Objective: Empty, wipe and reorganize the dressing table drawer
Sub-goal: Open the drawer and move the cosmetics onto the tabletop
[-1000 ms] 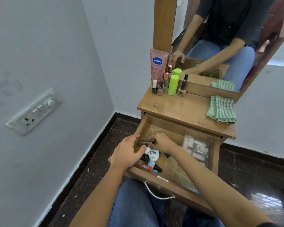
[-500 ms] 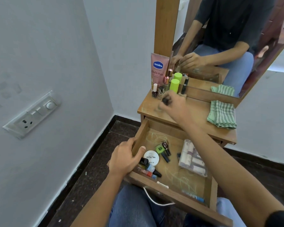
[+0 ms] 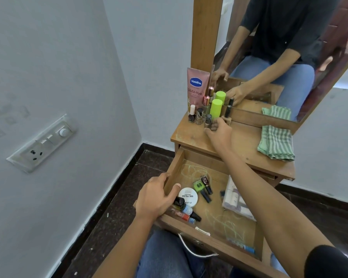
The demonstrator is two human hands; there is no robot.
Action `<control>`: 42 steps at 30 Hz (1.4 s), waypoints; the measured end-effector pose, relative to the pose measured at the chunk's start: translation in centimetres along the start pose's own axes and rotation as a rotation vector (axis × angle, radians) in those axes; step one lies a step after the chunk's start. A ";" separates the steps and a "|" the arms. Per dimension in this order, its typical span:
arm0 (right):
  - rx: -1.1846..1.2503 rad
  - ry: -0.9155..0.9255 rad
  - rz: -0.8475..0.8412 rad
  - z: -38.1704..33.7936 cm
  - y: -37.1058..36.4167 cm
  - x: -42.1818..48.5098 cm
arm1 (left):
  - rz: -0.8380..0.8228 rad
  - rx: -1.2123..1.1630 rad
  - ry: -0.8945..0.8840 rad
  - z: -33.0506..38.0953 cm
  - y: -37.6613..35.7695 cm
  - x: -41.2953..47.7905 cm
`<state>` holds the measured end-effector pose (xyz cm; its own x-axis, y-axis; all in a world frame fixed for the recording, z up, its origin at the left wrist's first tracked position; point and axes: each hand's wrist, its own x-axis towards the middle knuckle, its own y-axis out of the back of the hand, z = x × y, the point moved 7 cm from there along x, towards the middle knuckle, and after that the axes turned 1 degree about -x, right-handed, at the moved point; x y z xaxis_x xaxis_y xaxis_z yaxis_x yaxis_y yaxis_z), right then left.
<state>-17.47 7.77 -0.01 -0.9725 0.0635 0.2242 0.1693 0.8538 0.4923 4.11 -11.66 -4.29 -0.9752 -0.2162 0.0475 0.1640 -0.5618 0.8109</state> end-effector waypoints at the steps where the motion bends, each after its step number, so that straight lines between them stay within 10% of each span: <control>1: 0.014 -0.012 0.014 0.1 -0.1 0.1 | -0.003 0.001 0.001 0.0 0.0 0.0; 17: 0.101 -0.100 0.137 0.9 -0.8 1.4 | -0.017 0.000 0.012 -0.1 0.0 0.1; 22: 0.112 0.291 0.143 -2.7 0.7 -3.7 | -0.020 0.003 0.019 -0.1 -0.1 0.0; 27: -0.417 0.694 -0.214 -0.1 -1.8 -12.9 | -0.013 0.002 0.025 -0.1 0.0 -0.1; 35: -0.603 0.074 -0.451 7.0 -1.7 -13.8 | -0.017 -0.001 0.023 -0.1 -0.1 -0.1; 42: -0.637 -0.003 -0.440 7.8 -2.2 -14.6 | -0.008 -0.013 0.011 -0.3 -0.1 -0.1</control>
<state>-4.90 8.99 -10.93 -0.9718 -0.2106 -0.1062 -0.1745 0.3390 0.9244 4.25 -11.78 -4.53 -0.9748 -0.2203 0.0343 0.1579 -0.5736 0.8038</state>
